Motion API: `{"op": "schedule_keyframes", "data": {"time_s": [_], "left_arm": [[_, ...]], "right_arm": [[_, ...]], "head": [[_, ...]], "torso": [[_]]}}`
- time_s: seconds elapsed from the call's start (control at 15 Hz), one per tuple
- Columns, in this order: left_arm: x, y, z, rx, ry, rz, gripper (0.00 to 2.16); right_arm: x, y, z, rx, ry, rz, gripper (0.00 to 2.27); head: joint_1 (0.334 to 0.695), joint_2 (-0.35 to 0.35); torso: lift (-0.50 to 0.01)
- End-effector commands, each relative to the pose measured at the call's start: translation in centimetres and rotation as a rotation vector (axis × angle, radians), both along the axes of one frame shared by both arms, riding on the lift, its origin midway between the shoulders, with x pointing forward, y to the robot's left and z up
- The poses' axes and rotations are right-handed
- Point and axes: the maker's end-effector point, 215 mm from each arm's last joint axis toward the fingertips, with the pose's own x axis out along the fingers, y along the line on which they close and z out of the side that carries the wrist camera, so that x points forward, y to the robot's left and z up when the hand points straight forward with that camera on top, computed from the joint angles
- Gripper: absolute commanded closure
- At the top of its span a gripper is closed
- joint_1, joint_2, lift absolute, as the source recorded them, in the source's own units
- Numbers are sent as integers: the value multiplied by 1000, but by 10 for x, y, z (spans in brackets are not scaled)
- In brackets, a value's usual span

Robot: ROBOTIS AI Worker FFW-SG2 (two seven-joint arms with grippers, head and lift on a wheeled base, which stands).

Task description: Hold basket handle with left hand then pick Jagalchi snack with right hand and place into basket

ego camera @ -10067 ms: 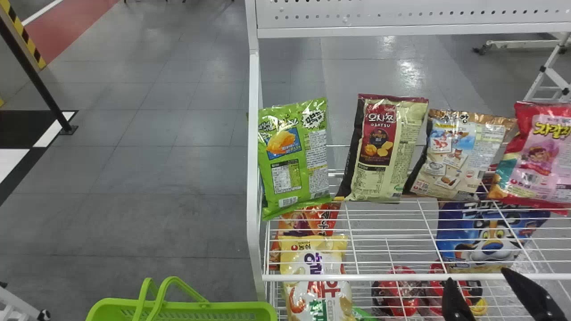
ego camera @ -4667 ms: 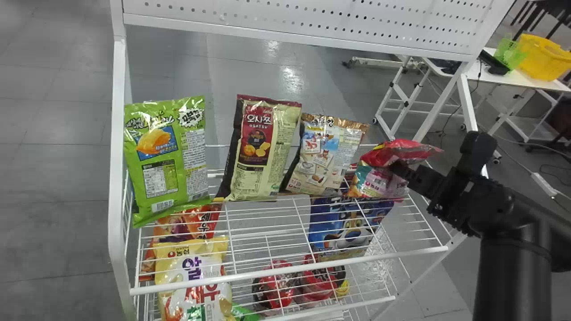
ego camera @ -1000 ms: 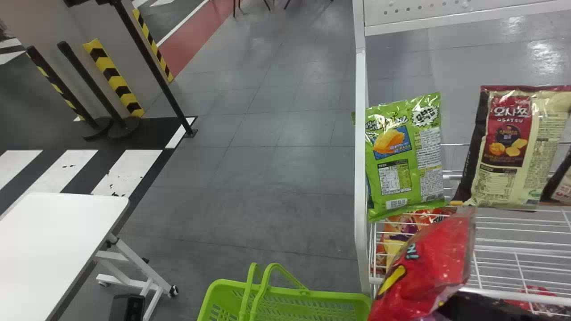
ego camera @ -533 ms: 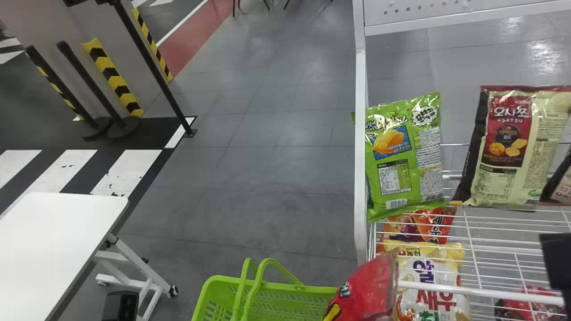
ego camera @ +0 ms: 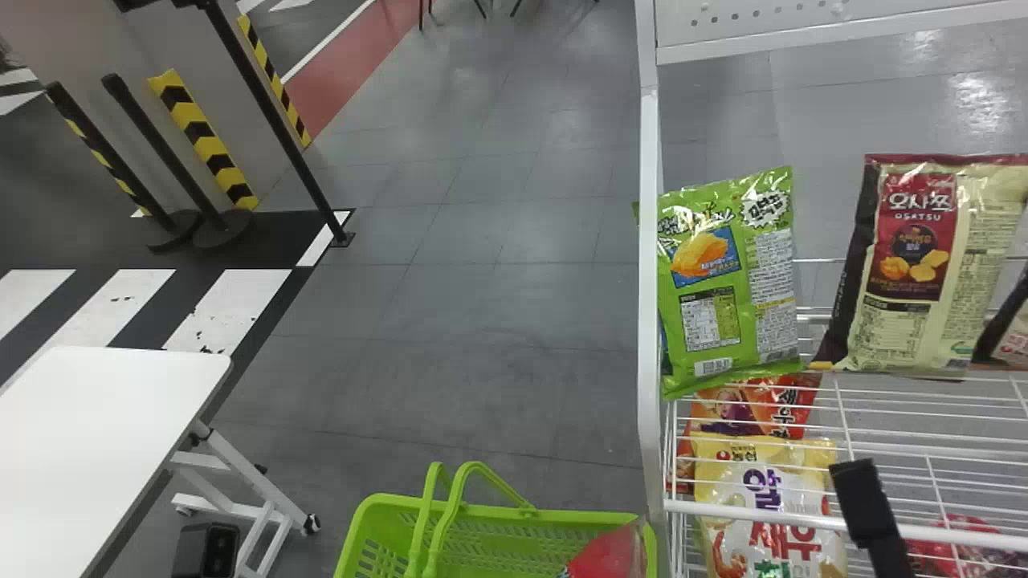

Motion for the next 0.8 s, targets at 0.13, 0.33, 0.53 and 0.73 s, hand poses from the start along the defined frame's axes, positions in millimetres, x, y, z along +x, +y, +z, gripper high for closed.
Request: {"op": "schedule_keyframes", "data": {"time_s": [0.13,0.33,0.53,0.73], "left_arm": [[-1,1,2,-10,-2,0,2145],[-1,2,0,-12,3,6,2145],[-1,2,-1,-13,3,8,2145],[-1,4,-1,-11,5,10,2145]], "right_arm": [[-9,7,-24,-45,35,43,9],[-10,5,-28,-56,39,41,46],[-4,-4,-27,-56,34,8,49],[9,-29,-19,-103,-48,-66,49]], "head": [[695,350],[695,350],[695,350],[695,350]], "torso": [[-9],[-9],[-9],[-9]]}}
